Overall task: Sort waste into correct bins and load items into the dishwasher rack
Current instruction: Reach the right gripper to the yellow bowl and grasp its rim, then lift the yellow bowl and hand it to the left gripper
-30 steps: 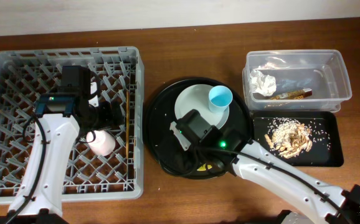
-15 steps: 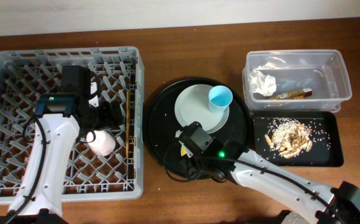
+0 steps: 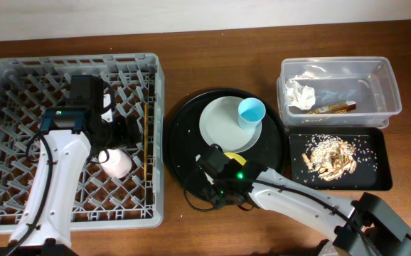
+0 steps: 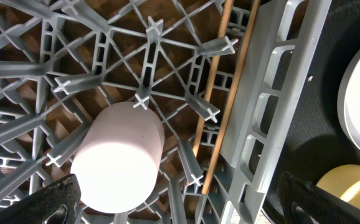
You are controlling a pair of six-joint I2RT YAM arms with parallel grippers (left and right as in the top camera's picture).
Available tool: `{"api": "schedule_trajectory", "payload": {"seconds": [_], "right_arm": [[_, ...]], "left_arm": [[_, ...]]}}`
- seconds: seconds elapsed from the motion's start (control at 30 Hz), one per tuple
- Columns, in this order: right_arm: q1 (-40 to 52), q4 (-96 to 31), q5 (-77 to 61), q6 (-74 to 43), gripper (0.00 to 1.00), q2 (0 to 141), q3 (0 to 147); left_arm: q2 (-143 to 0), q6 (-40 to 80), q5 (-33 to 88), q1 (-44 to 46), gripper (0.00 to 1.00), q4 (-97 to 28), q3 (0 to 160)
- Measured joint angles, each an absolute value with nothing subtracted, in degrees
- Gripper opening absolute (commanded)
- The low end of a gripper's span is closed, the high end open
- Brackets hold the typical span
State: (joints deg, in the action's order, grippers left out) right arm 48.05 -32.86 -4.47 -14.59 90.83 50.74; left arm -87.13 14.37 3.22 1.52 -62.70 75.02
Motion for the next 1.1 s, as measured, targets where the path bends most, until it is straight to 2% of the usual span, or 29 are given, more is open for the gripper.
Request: {"api": "schedule_trajectory", "payload": {"seconds": [0.2,0.27,0.37,0.43,0.73,0.87,1.03,1.1], "right_arm": [[48.1,-35.8,-4.5,-14.4,0.24,90.8,50.8],[48.1,-35.8,-4.5,-14.3,0.15,90.8,50.8],[48.1,-36.0,-4.6,-13.9,0.11,90.8,50.8],[48.1,-36.4,-4.5,-13.8,0.04,90.5,50.9],[47.5,-50.8,-5.6,-13.5,0.04,70.1,67.1],[38.3,-51.1,-14.0,-13.6,0.04,60.0,69.5],[23.2,-53.0,-32.1,-12.9,0.04,59.3,69.4],[21.1,-56.0,-34.2,-11.2,0.04,59.6,69.2]], "left_arm": [[-87.1,14.4,3.2,1.5,0.99,-62.7,75.0],[-87.1,14.4,3.2,1.5,0.99,-62.7,75.0],[-87.1,14.4,3.2,1.5,0.99,-62.7,75.0],[-87.1,14.4,3.2,1.5,0.99,-62.7,75.0],[-87.1,14.4,3.2,1.5,0.99,-62.7,75.0],[-87.1,14.4,3.2,1.5,0.99,-62.7,75.0],[-87.1,14.4,3.2,1.5,0.99,-62.4,75.0],[-87.1,14.4,3.2,1.5,0.99,-62.3,75.0]]}}
